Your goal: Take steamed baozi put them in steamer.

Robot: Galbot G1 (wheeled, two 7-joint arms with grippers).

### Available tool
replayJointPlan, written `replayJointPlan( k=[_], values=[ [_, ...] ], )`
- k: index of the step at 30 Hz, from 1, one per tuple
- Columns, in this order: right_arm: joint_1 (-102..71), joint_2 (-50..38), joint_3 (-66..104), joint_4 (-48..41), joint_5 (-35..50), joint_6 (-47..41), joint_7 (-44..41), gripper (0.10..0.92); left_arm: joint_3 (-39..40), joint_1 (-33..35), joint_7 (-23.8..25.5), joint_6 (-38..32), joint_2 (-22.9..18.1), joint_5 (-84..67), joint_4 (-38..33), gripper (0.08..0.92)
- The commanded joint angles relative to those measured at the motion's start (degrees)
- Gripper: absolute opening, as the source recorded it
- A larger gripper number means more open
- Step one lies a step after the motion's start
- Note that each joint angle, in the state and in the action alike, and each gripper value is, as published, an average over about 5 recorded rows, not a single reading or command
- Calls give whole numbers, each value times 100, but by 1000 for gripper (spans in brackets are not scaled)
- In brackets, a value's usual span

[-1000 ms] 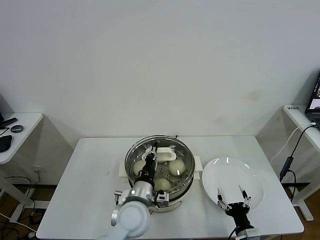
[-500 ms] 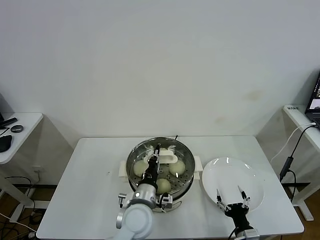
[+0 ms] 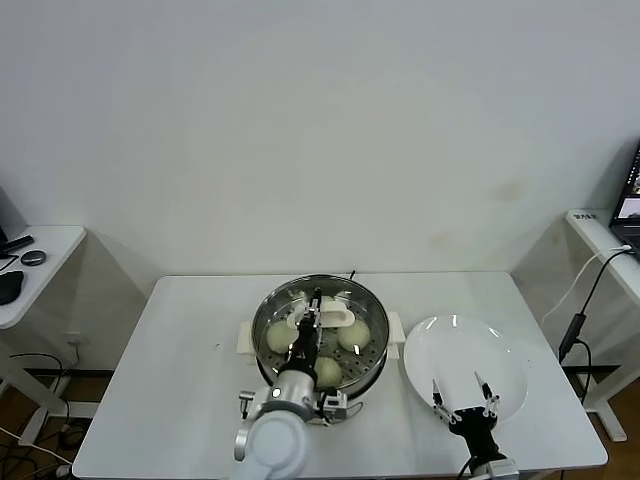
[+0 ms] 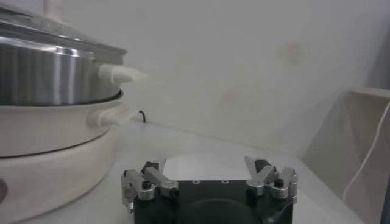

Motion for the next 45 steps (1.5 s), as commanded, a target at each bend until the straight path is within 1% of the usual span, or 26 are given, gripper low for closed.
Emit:
replayJointPlan(
  k=[1, 5, 9, 12, 15, 18, 20, 22, 26, 30, 36, 40, 45],
  values=[
    [-28, -52, -5, 37, 47, -5, 1, 823, -356, 494, -557, -263, 148, -1437, -655, 371],
    [-105, -150, 33, 92, 138, -13, -5, 823, -746, 1103, -958, -578, 373, -3003, -1371, 483],
    [-115, -160, 40, 122, 158, -46, -9, 823, -1318, 2004, -1303, -1315, 666, -4730, -1938, 605],
    [-111, -158, 28, 131, 174, -55, -12, 823, -1853, 2658, -1499, -1793, 781, -5819, -2189, 691],
    [-133, -180, 4, 160, 271, -62, -3, 823, -2690, 3338, -1701, -2533, 698, -7086, -2299, 770],
    [-218, -279, -19, 224, 468, -85, 22, 823, -3569, 3986, -1880, -3129, 511, -8339, -2328, 813],
    [-329, -409, -66, 318, 704, -142, 55, 823, -4026, 4370, -1943, -3303, 439, -9136, -2309, 820],
    [-476, -582, -152, 452, 987, -231, 90, 823, -4310, 4666, -1986, -3379, 435, -9821, -2253, 822],
    [-852, -923, -341, 740, 1291, -337, 158, 823, -4422, 4975, -2126, -3226, 398, -10529, -1965, 823],
    [-1196, -1083, -474, 941, 1366, -372, 225, 823, -4323, 5128, -2071, -3324, 213, -10484, -1550, 823],
    [-1334, -1058, -540, 969, 1344, -347, 248, 823, -4104, 5221, -1779, -4107, 110, -10254, -894, 823],
    [-1376, -1004, -596, 1004, 1327, -343, 236, 823, -4083, 5216, -1694, -4332, 94, -10188, -683, 823],
    [-1399, -952, -626, 1003, 1296, -332, 220, 823, -4070, 5162, -1680, -4353, 93, -10135, -572, 823]
  ],
)
